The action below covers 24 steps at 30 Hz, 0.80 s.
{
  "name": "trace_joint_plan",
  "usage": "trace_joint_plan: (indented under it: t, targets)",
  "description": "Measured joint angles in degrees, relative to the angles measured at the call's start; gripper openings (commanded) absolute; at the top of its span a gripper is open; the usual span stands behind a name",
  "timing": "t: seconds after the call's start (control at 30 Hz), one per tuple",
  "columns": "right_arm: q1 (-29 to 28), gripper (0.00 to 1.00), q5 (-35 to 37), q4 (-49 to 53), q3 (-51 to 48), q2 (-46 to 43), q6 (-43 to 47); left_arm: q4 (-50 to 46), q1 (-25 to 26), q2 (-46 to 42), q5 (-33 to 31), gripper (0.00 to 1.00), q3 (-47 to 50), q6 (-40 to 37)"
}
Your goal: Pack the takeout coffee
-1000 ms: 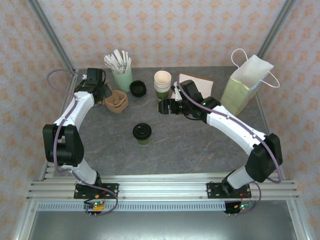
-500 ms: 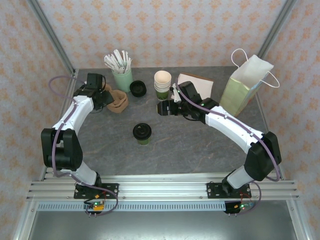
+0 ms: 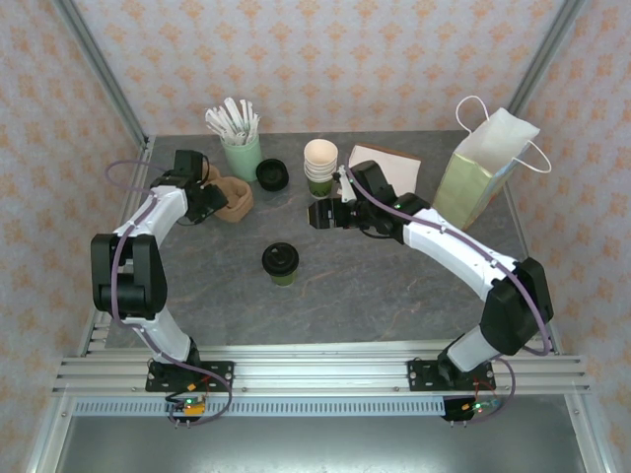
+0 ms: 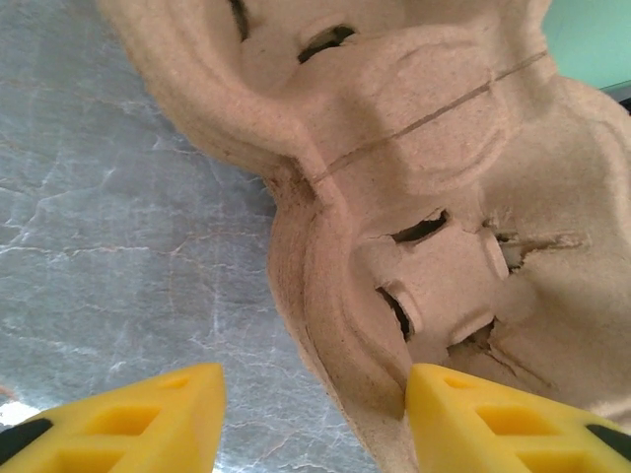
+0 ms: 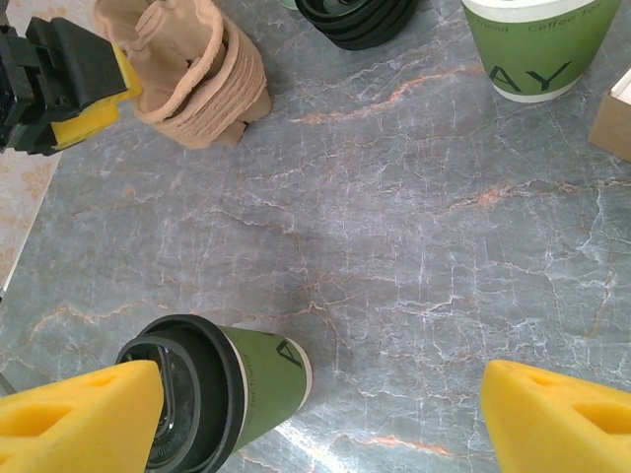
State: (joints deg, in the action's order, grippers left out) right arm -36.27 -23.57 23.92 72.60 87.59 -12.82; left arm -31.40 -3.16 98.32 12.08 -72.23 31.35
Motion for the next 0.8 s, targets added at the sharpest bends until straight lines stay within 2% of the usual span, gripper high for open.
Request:
trace_joint_plan:
  t: [0.8]
  targets:
    - [0.00,0.84,-0.44,-0.42,-0.17,0.81,-0.20,1.18,0.00,3.63,3.19,0.38,-4.98,0.26]
